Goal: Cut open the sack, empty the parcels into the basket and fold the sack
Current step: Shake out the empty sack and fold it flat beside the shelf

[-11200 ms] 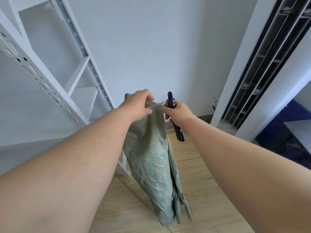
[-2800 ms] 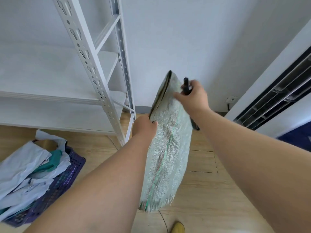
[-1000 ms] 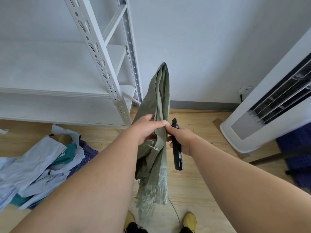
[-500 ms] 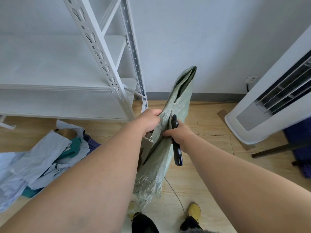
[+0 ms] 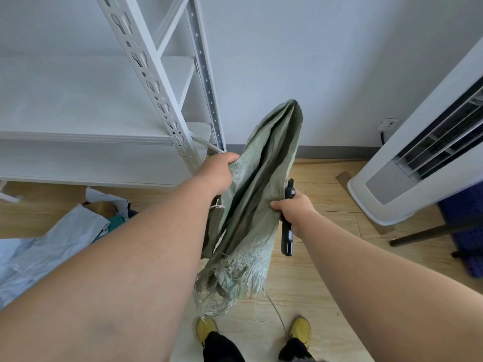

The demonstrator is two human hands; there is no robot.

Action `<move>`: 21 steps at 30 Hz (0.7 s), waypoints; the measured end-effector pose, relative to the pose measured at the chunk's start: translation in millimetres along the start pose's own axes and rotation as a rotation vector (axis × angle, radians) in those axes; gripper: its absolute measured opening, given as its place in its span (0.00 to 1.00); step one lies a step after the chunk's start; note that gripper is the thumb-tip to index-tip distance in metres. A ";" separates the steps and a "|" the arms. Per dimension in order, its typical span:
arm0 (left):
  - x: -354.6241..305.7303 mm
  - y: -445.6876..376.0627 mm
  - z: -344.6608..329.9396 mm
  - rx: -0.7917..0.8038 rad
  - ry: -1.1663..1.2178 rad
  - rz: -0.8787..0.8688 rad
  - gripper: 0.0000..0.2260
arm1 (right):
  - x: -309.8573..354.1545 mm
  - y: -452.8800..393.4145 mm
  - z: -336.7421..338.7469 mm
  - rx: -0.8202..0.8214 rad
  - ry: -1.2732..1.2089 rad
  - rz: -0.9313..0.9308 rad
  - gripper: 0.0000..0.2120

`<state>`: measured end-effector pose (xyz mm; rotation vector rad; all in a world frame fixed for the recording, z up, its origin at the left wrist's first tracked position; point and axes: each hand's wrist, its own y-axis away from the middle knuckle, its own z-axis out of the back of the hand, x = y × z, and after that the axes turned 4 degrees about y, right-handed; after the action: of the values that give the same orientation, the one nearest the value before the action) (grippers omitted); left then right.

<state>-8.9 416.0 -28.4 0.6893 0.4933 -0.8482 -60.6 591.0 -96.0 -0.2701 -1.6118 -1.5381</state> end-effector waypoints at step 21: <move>-23.8 6.0 25.5 -0.026 0.228 -0.211 0.29 | 4.5 6.5 -27.3 -0.155 -0.054 0.019 0.14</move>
<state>-14.6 412.6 6.4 0.7226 0.7908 -0.9636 -47.2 566.2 -92.0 -0.4138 -1.5286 -1.6569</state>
